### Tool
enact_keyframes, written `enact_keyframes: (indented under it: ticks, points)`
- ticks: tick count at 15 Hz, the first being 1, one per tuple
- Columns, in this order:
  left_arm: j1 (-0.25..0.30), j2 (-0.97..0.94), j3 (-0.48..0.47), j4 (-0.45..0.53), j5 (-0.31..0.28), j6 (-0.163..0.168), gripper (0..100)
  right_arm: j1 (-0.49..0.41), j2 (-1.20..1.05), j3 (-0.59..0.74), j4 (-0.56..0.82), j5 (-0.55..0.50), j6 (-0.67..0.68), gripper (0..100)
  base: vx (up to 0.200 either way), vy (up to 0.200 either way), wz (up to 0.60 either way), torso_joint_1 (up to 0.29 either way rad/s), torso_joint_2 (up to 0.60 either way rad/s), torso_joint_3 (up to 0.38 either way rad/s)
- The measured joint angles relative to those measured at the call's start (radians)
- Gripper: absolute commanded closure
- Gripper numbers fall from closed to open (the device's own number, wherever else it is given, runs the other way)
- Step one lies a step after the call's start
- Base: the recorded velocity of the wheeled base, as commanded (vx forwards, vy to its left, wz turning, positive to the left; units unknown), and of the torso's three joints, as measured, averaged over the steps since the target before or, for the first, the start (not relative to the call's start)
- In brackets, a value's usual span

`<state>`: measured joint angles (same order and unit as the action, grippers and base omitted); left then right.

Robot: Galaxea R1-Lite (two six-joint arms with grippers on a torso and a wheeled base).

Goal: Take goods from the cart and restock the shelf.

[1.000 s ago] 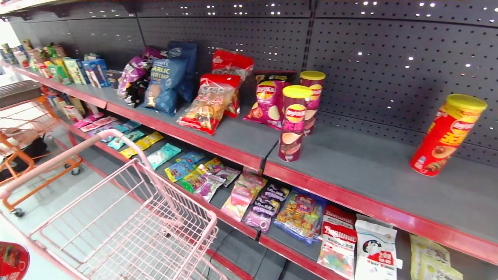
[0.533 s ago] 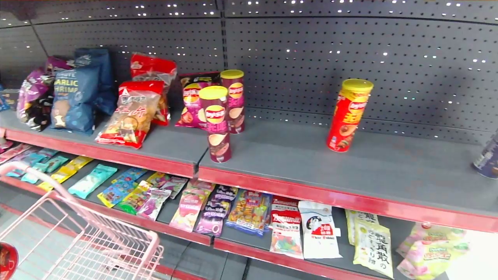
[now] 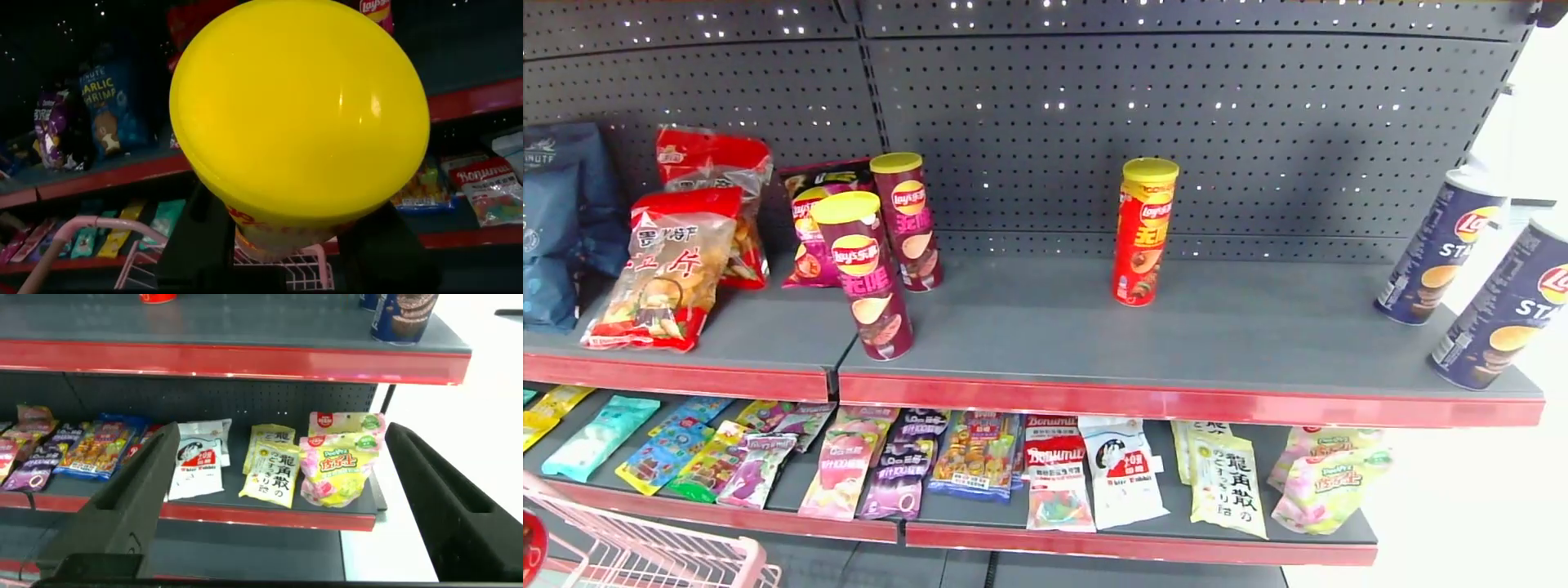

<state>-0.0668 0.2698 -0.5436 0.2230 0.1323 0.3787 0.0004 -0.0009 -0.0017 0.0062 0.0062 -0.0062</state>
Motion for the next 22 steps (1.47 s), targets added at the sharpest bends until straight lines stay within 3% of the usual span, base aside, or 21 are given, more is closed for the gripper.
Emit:
enact_keyframes:
  ticks: [6, 14, 17, 20, 22]
  points:
    - [0.001, 0.0, 0.004, 0.001, -0.001, 0.0, 100, 0.001, 0.0, 0.0, 0.001, 0.002, -0.001, 0, 0.2, 0.0, 0.0, 0.002, 0.0, 0.002]
    - [-0.001, -0.022, 0.008, 0.001, -0.015, 0.007, 100, 0.001, 0.0, 0.0, 0.001, 0.013, -0.005, 0, 0.0, 0.0, 0.0, 0.0, 0.0, 0.0]
    - [0.0, -0.05, 0.033, 0.001, 0.007, 0.014, 100, 0.002, 0.007, -0.003, 0.001, 0.016, -0.01, 0, 0.0, 0.0, 0.0, 0.0, 0.0, 0.0]
    - [0.0, -0.087, 0.061, 0.002, 0.061, -0.029, 100, 0.005, 0.021, -0.057, -0.004, 0.025, 0.008, 0, 0.0, 0.0, 0.0, 0.0, 0.0, 0.0]
    - [0.0, -0.113, 0.081, 0.009, 0.064, -0.038, 100, 0.013, 0.119, -0.193, -0.006, 0.043, 0.048, 0, 0.0, 0.0, 0.0, 0.0, 0.0, 0.0]
